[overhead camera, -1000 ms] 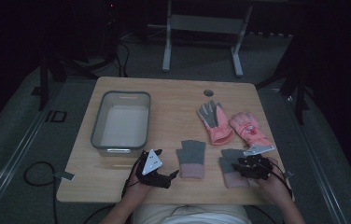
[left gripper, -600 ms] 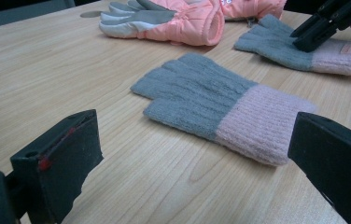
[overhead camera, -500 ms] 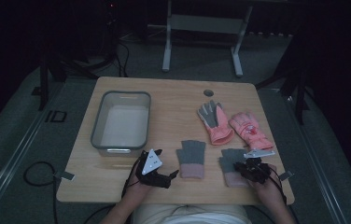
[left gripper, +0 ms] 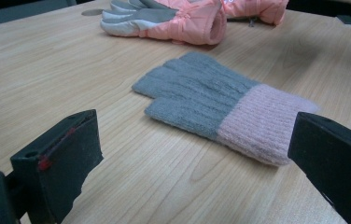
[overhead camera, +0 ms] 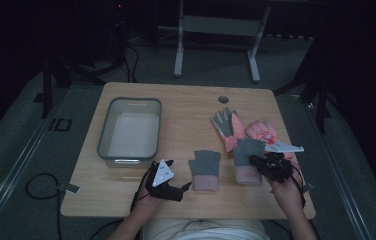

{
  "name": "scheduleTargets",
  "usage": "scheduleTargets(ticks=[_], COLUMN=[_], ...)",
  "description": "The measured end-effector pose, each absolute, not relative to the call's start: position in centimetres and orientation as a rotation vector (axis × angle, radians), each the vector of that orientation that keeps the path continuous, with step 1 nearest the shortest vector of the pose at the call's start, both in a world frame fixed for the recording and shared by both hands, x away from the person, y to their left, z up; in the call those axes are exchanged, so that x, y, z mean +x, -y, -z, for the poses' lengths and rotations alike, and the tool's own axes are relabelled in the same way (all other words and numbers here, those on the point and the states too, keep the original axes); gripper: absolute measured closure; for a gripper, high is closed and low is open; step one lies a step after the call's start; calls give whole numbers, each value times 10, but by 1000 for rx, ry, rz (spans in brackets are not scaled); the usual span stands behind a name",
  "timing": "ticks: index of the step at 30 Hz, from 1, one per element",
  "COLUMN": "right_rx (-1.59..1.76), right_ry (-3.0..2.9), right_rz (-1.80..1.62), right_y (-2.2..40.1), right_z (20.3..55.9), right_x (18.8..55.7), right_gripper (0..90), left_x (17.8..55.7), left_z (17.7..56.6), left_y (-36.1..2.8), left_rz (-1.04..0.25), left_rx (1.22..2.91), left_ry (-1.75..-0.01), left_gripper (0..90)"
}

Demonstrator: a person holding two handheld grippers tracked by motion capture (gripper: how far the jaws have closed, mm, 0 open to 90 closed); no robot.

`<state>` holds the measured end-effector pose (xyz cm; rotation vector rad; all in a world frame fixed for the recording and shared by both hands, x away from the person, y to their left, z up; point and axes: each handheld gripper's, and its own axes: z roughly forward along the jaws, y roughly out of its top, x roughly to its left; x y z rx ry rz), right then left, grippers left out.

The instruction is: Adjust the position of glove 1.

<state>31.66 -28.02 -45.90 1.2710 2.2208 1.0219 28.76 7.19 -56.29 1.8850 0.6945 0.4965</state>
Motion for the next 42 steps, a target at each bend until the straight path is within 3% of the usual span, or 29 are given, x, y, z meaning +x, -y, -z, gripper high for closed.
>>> scheduleTargets(ticks=[12, 25, 42], right_rx=[1205, 1229, 1296], right_ry=[-2240, -2352, -2429], right_rz=[-1115, -1053, -992], right_y=[215, 170, 164], right_z=[442, 488, 531], right_x=[318, 330, 339], right_gripper=[853, 852, 844], left_x=[287, 287, 286], left_z=[563, 563, 563], left_y=[-73, -74, -73], left_rz=[-500, -490, -503], left_rx=[1876, 1868, 1879], left_ry=[-686, -680, -681], left_gripper=[22, 22, 22])
